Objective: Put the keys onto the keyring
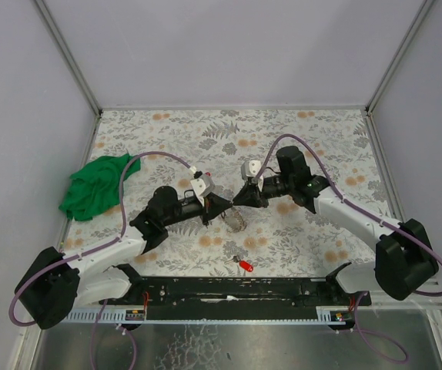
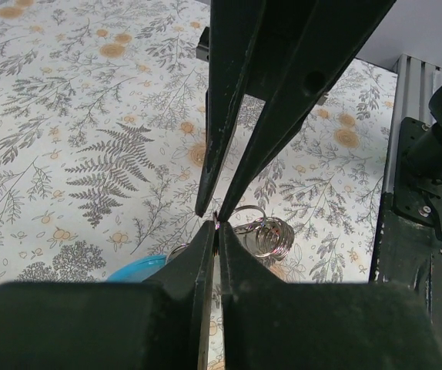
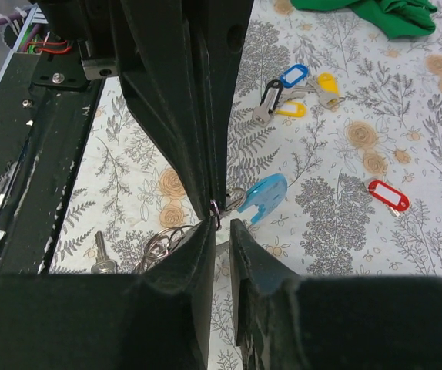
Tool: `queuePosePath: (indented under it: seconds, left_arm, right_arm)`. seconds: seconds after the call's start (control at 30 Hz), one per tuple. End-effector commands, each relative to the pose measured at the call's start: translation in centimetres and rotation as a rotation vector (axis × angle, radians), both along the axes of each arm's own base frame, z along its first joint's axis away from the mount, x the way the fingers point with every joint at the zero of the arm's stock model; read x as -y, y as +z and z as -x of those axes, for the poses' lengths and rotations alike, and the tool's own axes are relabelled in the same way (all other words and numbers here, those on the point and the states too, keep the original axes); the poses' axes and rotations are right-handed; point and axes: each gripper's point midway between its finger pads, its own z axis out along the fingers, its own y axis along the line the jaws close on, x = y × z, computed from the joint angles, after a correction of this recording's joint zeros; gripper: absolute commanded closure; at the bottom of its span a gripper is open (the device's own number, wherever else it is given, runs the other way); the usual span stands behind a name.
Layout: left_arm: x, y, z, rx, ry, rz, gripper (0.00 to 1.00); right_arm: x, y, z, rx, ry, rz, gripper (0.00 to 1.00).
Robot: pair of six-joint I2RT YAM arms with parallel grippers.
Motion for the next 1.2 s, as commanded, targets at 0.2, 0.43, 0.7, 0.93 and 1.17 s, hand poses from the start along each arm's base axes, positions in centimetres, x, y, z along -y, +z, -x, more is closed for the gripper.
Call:
queuePosePath:
  seconds: [0.2, 0.43, 0.7, 0.93, 1.17]
  left_arm:
    - [0.5, 2.7, 0.5, 0.117, -0.056, 0.089, 1.0]
    - [0.3, 2.9, 0.4, 0.117, -0.042, 0.093, 0.93]
    - [-2.3, 0.8, -1.2, 0.055, 0.155, 0.085, 0.66]
    - [-4.6, -2.0, -3.8, -0.076, 0.344, 0.079, 0.57]
    - [-8.0, -5.1, -7.1, -0.231, 0.518, 0.135, 0.36]
  right_arm:
    - [-0.6, 1.6, 0.6, 0.028, 0.107, -0.036, 0.82]
    - [-0.5, 2.0, -0.1, 0.062, 0.075, -0.026, 1.0]
    - [0.6, 0.8, -5.4, -0.046, -0.239, 0.068, 1.0]
    - [4.3, -4.8, -9.1, -0.323, -0.597, 0.133, 1.0]
    - [6.9, -9.9, -9.2, -0.491, -0.773, 0.206, 0.98]
